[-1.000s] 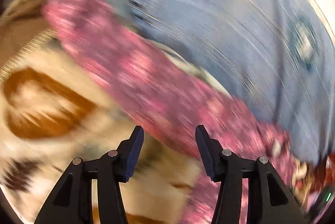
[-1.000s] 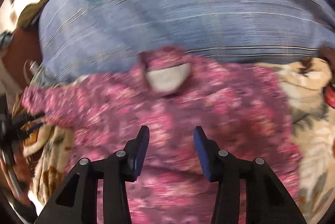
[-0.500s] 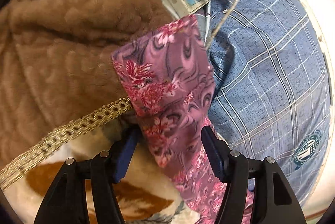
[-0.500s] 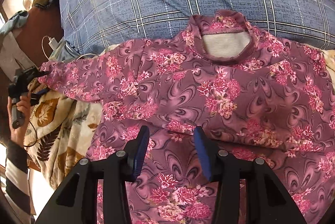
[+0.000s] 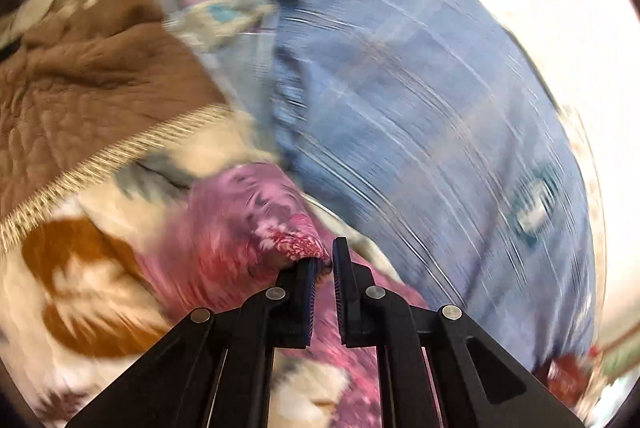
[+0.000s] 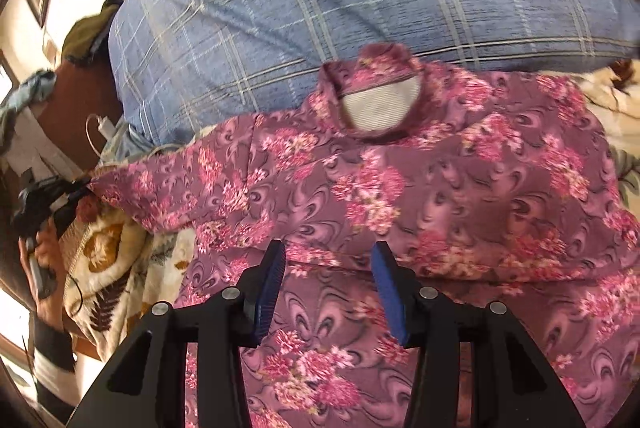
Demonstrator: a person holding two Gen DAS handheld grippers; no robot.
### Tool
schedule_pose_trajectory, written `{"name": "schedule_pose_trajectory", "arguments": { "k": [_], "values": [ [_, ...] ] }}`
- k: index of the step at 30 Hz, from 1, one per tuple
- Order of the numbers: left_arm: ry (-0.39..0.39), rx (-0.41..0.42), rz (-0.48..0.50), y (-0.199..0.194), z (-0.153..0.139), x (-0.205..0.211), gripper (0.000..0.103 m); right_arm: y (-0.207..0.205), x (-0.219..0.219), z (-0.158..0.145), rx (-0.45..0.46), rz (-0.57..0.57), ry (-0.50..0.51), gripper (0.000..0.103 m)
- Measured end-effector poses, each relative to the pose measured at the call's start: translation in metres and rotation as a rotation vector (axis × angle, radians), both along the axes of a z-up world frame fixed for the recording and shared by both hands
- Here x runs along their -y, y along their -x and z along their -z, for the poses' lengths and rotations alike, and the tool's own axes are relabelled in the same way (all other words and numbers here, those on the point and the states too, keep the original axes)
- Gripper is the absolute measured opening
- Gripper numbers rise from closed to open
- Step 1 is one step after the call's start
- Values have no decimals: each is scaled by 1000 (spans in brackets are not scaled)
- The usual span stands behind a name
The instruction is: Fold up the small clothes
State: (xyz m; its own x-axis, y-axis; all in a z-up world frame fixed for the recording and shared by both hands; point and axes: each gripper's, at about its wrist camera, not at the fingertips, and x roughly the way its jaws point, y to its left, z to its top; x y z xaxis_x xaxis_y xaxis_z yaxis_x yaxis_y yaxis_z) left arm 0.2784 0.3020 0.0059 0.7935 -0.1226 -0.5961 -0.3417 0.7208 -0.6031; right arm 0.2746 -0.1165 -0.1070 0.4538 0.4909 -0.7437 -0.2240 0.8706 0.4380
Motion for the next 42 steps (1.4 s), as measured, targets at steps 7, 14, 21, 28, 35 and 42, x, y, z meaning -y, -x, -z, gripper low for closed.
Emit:
{"name": "schedule_pose_trajectory", "arguments": {
  "k": [7,14,21,28,35,42],
  "values": [
    [-126,2,202,-11,-26,132,8,16,47,-8,16,74,-46,48],
    [-159,-39,370,-65,-7,251,8,28,109,-7,21,171,-46,48],
    [-194,-218,547,-116,63,365,8,28,157,7,-27,257,-75,48],
    [-195,-336,645,-145,98,405,40,27,170,16,-52,283,-83,50],
    [-150,-210,650,-103,54,338,61,18,155,12,-46,268,-110,53],
    [117,-229,314,-103,90,190,73,-4,76,-2,1,100,-116,63]
  ]
}}
